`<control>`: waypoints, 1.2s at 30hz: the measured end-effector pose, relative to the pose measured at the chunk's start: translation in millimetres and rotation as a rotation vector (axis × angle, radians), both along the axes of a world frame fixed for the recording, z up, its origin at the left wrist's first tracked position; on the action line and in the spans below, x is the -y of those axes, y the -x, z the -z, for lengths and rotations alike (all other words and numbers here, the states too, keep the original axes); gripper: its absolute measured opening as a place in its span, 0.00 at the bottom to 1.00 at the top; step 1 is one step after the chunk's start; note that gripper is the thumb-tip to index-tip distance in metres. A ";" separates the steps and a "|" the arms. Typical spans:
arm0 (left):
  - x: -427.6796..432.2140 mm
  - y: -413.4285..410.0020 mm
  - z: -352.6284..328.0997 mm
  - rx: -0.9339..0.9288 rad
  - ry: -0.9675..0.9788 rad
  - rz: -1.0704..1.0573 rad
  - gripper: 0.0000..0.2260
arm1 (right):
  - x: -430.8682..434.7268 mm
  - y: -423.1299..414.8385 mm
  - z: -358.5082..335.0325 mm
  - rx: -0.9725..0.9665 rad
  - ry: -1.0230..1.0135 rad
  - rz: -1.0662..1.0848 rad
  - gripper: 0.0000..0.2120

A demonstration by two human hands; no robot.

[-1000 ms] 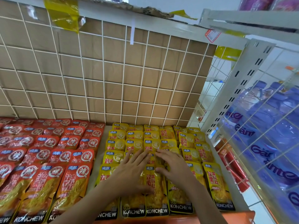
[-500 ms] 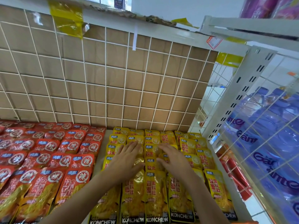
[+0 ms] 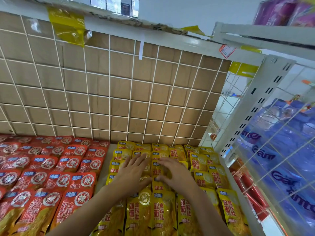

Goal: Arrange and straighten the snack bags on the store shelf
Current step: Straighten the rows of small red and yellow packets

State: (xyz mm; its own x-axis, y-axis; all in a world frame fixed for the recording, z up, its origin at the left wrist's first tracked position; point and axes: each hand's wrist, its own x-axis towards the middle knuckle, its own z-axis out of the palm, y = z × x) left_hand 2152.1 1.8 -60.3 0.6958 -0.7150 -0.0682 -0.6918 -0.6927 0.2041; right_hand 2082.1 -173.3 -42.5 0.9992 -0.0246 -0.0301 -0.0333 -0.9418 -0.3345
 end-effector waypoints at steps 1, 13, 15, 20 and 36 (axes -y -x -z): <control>-0.5 0.5 0.1 0.006 0.007 0.000 0.58 | 0.0 0.4 -0.1 0.017 -0.026 -0.004 0.25; 11.1 -17.1 -19.7 -0.270 0.321 0.049 0.21 | 17.3 9.1 -1.3 0.019 -0.092 0.050 0.08; 15.5 -24.2 -21.5 -0.316 0.322 0.049 0.20 | 16.7 9.6 -2.7 0.047 -0.066 0.055 0.09; 25.4 -33.7 -22.5 -0.288 0.277 0.096 0.18 | 15.7 10.8 -4.0 0.092 0.024 0.063 0.10; 26.3 -33.0 -18.7 -0.256 0.323 0.110 0.16 | 7.8 6.3 -5.6 0.074 -0.040 0.085 0.08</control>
